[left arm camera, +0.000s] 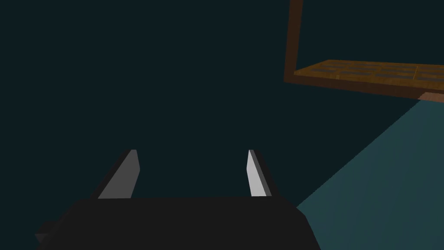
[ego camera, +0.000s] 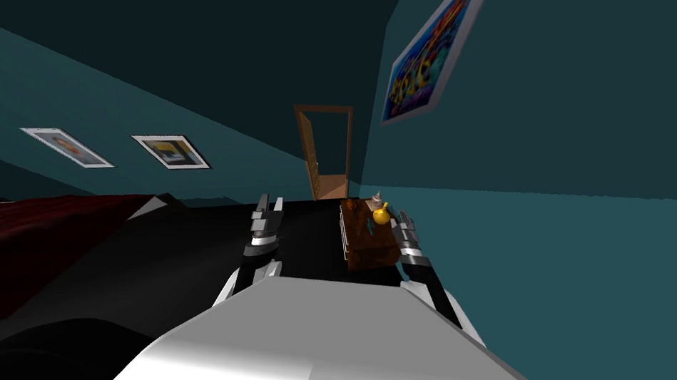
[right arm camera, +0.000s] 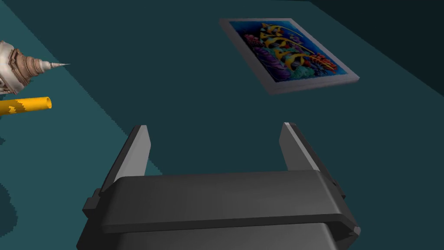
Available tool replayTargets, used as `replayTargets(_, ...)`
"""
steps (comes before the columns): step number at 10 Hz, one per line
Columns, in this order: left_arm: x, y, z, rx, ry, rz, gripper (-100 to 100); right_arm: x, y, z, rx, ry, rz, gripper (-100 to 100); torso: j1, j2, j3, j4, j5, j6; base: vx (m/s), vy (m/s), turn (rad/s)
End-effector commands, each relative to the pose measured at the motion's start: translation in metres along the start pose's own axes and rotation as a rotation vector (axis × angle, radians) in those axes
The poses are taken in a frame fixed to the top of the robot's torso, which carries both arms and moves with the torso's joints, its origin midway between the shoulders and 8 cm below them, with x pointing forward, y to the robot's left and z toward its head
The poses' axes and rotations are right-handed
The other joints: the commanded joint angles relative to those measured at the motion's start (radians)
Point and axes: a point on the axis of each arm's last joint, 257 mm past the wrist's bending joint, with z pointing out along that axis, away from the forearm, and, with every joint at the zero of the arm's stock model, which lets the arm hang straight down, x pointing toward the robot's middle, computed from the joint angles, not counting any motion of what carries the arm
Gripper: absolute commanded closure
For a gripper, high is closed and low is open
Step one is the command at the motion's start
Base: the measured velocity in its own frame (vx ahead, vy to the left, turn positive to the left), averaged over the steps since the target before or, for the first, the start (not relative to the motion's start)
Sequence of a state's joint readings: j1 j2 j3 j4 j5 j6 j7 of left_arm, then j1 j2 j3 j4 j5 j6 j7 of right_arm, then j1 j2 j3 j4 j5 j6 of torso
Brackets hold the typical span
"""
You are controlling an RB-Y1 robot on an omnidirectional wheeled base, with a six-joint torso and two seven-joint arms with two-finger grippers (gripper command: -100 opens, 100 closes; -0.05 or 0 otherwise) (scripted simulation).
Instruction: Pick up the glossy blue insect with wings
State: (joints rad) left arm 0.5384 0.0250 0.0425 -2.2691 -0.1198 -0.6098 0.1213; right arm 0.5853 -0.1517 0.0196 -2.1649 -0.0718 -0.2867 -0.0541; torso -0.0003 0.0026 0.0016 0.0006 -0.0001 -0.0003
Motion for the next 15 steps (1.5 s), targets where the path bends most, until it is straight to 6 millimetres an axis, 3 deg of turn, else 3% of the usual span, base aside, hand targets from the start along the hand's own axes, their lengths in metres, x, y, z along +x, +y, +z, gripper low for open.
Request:
replayTargets(1, 0.0, 0.0, 0.0, 0.0, 0.0, 0.0, 0, -0.007, -0.036, -0.008, 0.101, 0.017, -0.068, -100, 0.0, 0.0, 0.0, 0.0, 0.0, 0.0, -0.05, 0.021, 0.275)
replayTargets(2, 0.0, 0.0, 0.0, 0.0, 0.0, 0.0, 0, -0.007, -0.036, -0.008, 0.101, 0.017, -0.068, -100, 0.0, 0.0, 0.0, 0.0, 0.0, 0.0, -0.038, 0.006, 0.087)
replayTargets(4, 0.0, 0.0, 0.0, 0.0, 0.0, 0.0, 0, -0.018, -0.082, -0.026, 0.231, 0.041, -0.156, -100, 0.0, -0.001, 0.0, 0.0, 0.0, 0.0, -0.026, 0.012, 0.233)
replayTargets(5, 0.0, 0.0, 0.0, 0.0, 0.0, 0.0, 0, -0.018, -0.083, -0.026, 0.234, 0.04, -0.156, -100, 0.0, -0.001, -0.001, 0.0, 0.0, 0.0, -0.015, 0.007, 0.074)
replayTargets(6, 0.0, 0.0, 0.0, 0.0, 0.0, 0.0, 0, -0.025, -0.106, -0.037, 0.301, 0.053, -0.201, -100, 0.0, -0.001, -0.001, 0.0, 0.0, 0.001, -0.015, 0.014, 0.154)
replayTargets(7, 0.0, 0.0, 0.0, 0.0, 0.0, 0.0, 0, -0.025, -0.107, -0.037, 0.303, 0.052, -0.201, -100, 0.0, -0.002, -0.001, 0.0, 0.0, 0.0, -0.009, 0.009, 0.115)
replayTargets(8, 0.0, 0.0, 0.0, 0.0, 0.0, 0.0, 0, -0.033, -0.132, -0.051, 0.375, 0.065, -0.246, -100, 0.0, -0.002, -0.001, 0.0, 0.0, 0.001, -0.006, 0.015, 0.203)
replayTargets(9, 0.0, 0.0, 0.0, 0.0, 0.0, 0.0, 0, -0.033, -0.132, -0.051, 0.375, 0.065, -0.246, -100, 0.0, -0.002, -0.001, 0.0, 0.0, 0.0, -0.004, 0.01, 0.119)
replayTargets(11, 0.0, 0.0, 0.0, 0.0, 0.0, 0.0, 0, -0.052, -0.176, -0.08, 0.514, 0.091, -0.339, -100, 0.0, -0.003, -0.002, -0.001, 0.0, 0.001, 0.0, 0.023, 0.3)
replayTargets(14, 0.0, 0.0, 0.0, 0.0, 0.0, 0.0, 0, -0.065, -0.201, -0.099, 0.595, 0.103, -0.387, -100, 0.0, -0.003, -0.002, -0.001, 0.0, 0.0, 0.002, 0.021, 0.163)
replayTargets(15, 0.0, 0.0, 0.0, 0.0, 0.0, 0.0, 0, -0.078, -0.222, -0.119, 0.67, 0.116, -0.435, -100, 0.0, -0.003, -0.002, -0.001, 0.0, 0.001, 0.003, 0.031, 0.25)
